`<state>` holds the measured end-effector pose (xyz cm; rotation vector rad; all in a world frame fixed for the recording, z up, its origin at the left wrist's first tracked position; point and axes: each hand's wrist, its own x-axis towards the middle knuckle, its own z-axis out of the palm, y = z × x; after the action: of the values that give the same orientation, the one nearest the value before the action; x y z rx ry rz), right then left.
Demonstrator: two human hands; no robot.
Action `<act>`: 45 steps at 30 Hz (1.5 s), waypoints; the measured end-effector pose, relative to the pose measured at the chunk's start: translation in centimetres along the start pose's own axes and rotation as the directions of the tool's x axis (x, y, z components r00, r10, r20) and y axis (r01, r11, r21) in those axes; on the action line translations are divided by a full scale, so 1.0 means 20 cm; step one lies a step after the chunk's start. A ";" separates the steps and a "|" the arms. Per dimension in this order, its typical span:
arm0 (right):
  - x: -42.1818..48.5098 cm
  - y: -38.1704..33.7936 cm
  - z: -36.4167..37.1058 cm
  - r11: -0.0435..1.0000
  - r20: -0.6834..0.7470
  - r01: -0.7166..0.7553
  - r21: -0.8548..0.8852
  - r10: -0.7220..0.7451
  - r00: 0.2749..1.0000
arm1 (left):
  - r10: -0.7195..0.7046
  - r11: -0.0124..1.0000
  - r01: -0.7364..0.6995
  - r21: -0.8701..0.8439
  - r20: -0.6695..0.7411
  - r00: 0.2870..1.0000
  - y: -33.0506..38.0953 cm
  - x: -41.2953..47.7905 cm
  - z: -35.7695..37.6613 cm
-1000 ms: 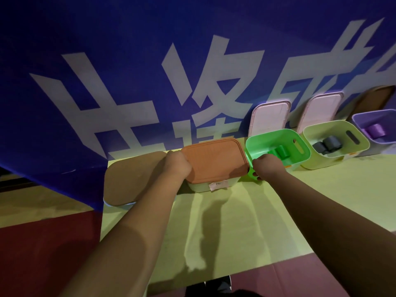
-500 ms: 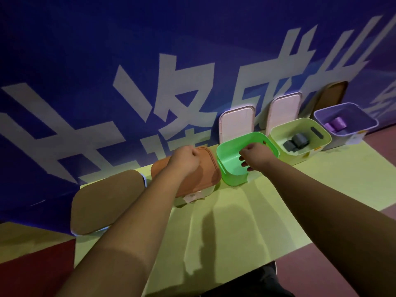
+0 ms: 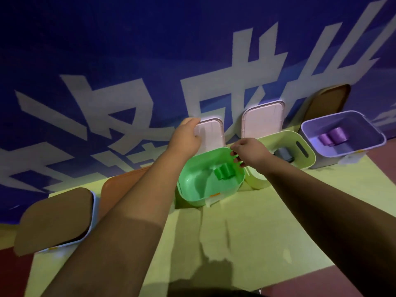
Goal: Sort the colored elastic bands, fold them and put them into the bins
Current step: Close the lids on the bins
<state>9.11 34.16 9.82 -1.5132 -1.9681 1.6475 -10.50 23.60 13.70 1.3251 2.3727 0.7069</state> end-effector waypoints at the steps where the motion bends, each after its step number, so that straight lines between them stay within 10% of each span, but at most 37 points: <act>1: 0.03 0.01 -0.05 1.000 0.015 0.004 -0.002 -0.004 1.000 | -0.017 0.999 0.017 0.032 -0.001 1.000 0.03 0.04 0.04; 10: 0.14 0.05 -0.25 1.000 0.145 -0.014 0.020 0.011 0.989 | -0.211 0.948 0.236 0.211 -0.134 0.968 0.09 0.09 0.17; 16: 0.14 0.02 -0.24 0.995 0.108 -0.064 0.073 0.055 0.993 | -0.306 0.952 0.285 -0.112 -0.316 0.898 0.02 -0.11 0.12; 24: 0.11 0.01 -0.20 0.926 0.058 -0.206 0.315 0.198 0.978 | -0.356 0.836 0.242 -0.493 -0.151 0.922 -0.22 -0.48 0.14; 32: -0.08 0.18 -0.11 0.949 0.112 -0.267 -0.171 0.288 0.951 | -0.471 0.874 0.461 -0.153 -0.039 0.881 -0.37 -0.60 0.25; 45: -0.19 0.35 -0.04 0.947 0.032 -0.253 -0.199 0.264 0.964 | -0.468 0.879 0.470 0.080 -0.046 0.882 -0.33 -0.67 0.37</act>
<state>15.55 30.99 6.12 -1.8876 -2.0887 1.6511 -4.40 11.21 4.48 0.7125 2.6232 0.4764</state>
